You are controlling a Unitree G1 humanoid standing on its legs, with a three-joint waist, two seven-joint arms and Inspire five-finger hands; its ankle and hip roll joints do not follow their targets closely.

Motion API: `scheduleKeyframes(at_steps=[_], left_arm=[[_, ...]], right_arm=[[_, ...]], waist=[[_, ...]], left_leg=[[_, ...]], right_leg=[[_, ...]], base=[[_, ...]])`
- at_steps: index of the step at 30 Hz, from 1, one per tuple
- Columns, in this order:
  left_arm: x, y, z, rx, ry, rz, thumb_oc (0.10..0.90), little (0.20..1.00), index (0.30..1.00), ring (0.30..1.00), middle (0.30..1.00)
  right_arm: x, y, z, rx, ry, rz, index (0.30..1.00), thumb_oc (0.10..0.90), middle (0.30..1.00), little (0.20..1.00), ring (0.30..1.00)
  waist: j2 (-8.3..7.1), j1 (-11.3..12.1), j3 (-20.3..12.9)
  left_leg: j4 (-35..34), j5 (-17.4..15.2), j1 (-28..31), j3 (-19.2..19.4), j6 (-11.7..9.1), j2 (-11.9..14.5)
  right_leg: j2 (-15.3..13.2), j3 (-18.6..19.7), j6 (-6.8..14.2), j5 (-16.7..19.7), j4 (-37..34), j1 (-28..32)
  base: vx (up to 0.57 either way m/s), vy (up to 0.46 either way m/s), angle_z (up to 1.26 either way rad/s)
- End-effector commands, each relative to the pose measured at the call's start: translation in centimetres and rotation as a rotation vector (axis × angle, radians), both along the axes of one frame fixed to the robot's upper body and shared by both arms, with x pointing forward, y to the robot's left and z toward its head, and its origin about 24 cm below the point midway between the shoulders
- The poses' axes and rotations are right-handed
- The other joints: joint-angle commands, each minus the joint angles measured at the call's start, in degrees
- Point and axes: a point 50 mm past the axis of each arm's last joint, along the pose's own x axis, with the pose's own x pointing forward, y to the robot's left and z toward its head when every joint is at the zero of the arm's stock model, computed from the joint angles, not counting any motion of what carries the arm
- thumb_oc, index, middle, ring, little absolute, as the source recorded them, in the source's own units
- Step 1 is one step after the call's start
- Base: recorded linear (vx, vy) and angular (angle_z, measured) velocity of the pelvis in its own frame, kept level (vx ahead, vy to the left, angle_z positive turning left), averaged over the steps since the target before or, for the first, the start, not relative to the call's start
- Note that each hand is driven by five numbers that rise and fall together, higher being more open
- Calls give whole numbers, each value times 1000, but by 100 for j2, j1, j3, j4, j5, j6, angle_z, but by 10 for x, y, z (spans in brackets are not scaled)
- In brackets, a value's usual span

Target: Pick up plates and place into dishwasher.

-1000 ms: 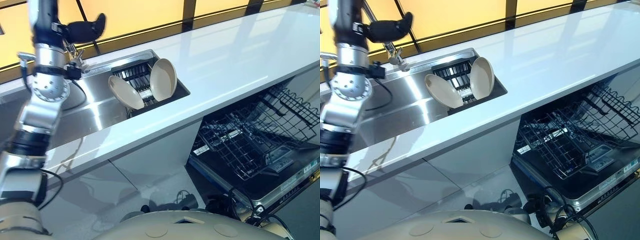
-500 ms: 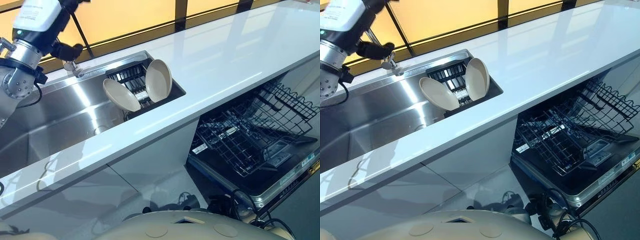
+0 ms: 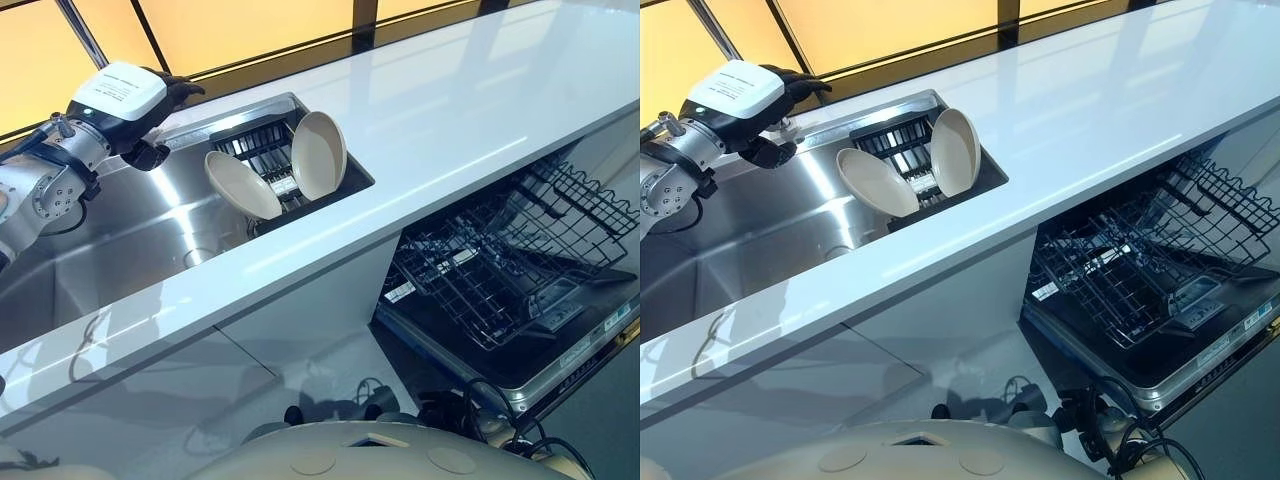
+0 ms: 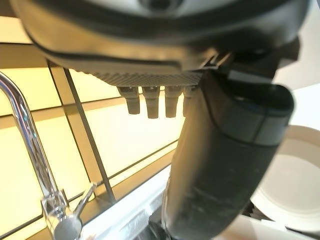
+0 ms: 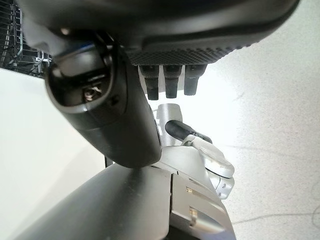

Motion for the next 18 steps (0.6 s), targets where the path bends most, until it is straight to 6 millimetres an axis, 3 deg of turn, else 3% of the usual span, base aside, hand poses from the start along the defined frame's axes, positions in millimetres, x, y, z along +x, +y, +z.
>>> scheduleKeyframes(at_steps=[1, 18], left_arm=[[3, 8, 73, -48, -265, 58, 800, 900, 900, 900, 900], [31, -19, 31, 17, -129, 61, 800, 900, 900, 900, 900]], right_arm=[[9, -4, 4, 9, -12, 30, 900, 800, 900, 900, 900], [18, 1, 4, 21, -25, 35, 900, 800, 900, 900, 900]], waist=[[94, -16, 168], [32, -215, 185]], left_leg=[[178, -760, 150, 564, 630, -438], [169, -789, 152, 700, 667, -452]], right_leg=[[-163, 331, 551, -91, 752, -523], [-90, 512, 562, -67, 826, -647]], base=[[-15, 24, -5], [1, 0, -2]])
